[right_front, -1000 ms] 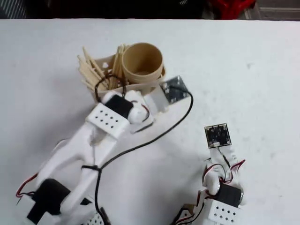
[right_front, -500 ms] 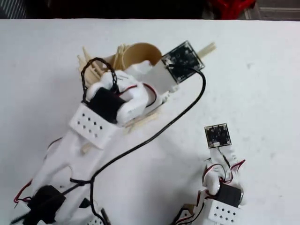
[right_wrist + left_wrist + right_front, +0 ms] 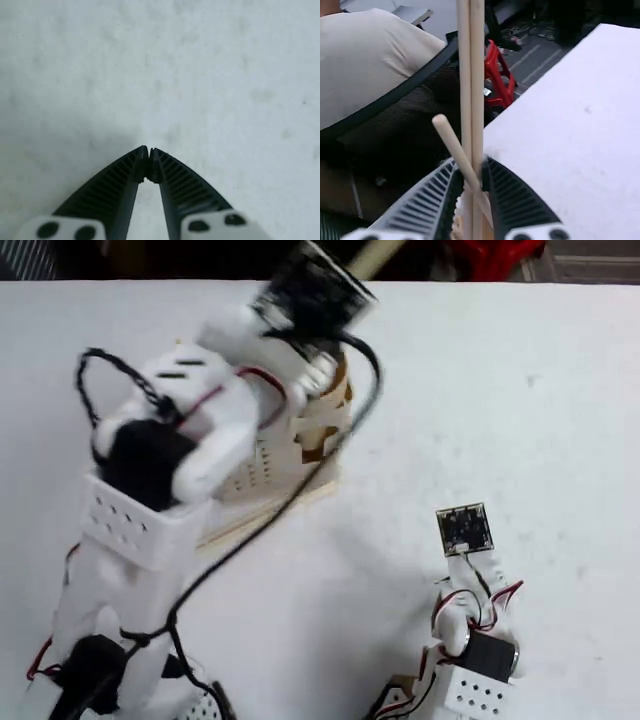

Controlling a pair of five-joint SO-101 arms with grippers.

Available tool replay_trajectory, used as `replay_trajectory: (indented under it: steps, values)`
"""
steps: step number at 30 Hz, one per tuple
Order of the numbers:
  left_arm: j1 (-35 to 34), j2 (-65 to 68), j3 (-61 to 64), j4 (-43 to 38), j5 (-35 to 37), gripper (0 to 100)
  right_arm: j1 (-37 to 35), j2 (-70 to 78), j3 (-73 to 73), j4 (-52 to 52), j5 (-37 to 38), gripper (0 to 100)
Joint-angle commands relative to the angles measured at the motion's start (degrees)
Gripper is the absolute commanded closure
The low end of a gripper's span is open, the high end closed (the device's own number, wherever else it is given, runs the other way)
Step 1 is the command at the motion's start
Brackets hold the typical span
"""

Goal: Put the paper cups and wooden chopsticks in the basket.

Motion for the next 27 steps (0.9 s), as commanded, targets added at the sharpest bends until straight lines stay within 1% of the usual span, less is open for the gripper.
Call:
replay_trajectory:
  steps: [1,4,16,22,27]
  values:
    - [-6.9,-2.6,-3.2,-4.6,2.4,98,-0.2,-0.4,0.4,-0.7,-0.4,98.1]
    - [-8.5,-2.6,-3.1,-5.9,2.5,98,-0.2,-0.4,0.4,-0.7,-0.4,98.1]
    - [-9.3,-2.4,-3.3,-12.6,4.2,98,-0.2,-0.4,0.4,-0.7,-0.4,98.1]
    - [-11.1,-2.4,-3.3,-15.6,6.4,98,-0.2,-0.4,0.4,-0.7,-0.4,98.1]
    - [-11.6,-2.5,-0.7,-14.8,6.5,98,-0.2,-0.4,0.4,-0.7,-0.4,98.1]
